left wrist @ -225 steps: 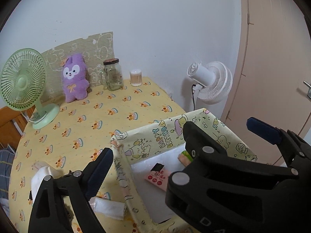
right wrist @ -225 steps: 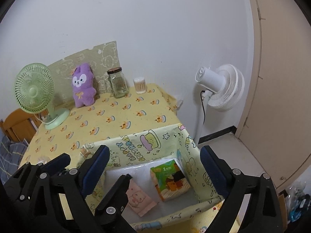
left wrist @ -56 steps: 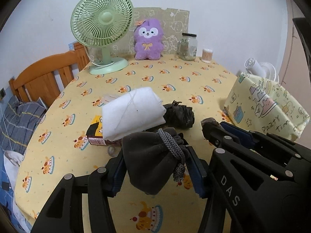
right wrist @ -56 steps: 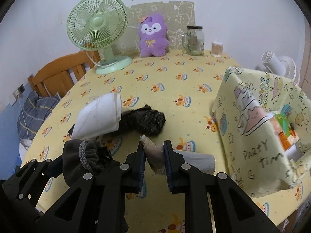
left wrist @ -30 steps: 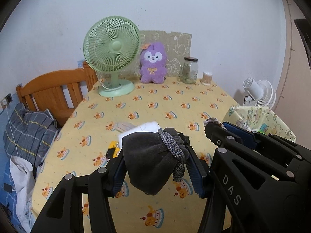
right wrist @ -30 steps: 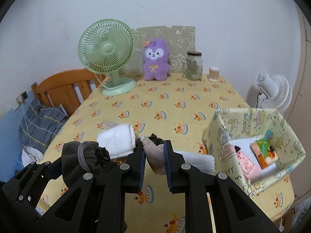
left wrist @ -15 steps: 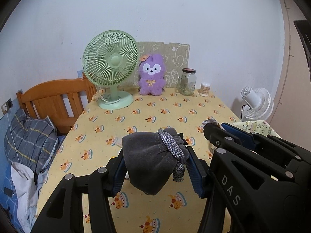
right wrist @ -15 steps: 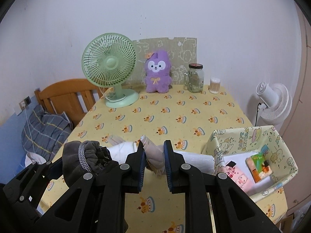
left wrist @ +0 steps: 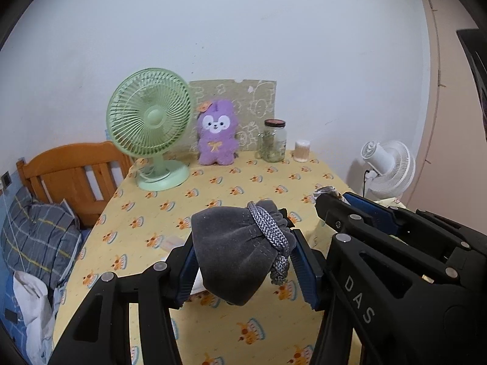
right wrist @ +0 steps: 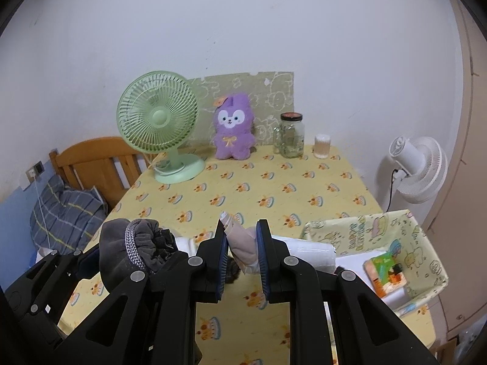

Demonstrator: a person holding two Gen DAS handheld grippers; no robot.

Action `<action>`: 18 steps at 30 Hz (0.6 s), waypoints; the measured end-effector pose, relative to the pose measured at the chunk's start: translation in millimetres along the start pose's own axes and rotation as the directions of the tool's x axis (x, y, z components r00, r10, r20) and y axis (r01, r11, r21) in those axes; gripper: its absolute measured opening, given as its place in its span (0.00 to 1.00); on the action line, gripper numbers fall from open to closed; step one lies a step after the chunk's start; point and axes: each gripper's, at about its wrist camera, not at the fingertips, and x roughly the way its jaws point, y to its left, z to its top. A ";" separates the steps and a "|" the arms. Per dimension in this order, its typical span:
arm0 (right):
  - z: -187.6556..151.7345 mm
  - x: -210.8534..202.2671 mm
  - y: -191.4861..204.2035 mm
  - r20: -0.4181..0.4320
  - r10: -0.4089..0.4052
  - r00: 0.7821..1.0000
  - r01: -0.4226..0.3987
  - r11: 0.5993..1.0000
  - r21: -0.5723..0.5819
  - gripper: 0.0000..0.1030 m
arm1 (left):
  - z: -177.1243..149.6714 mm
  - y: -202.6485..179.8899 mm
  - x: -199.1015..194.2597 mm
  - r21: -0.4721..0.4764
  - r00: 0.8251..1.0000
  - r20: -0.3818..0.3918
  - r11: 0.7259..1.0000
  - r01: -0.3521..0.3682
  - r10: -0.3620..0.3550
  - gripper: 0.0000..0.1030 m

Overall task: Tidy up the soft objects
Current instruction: 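Carry the pouch and sock with both grippers over the gift-wrapped box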

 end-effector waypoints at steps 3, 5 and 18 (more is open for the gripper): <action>2.6 -0.8 -9.4 0.003 -0.009 1.000 0.009 1.000 0.005 0.20 | 3.6 -9.6 3.1 0.011 1.000 0.002 1.000 0.011 -0.011 0.56; 3.6 -1.4 -16.0 0.006 -0.017 1.000 0.017 1.000 0.009 0.20 | 5.7 -15.8 5.1 0.018 1.000 0.003 1.000 0.018 -0.019 0.56; 1.8 -2.5 -59.0 0.013 -0.057 0.998 0.057 0.998 0.008 0.20 | 8.3 -55.1 18.5 0.048 0.998 0.002 0.996 0.069 -0.069 0.56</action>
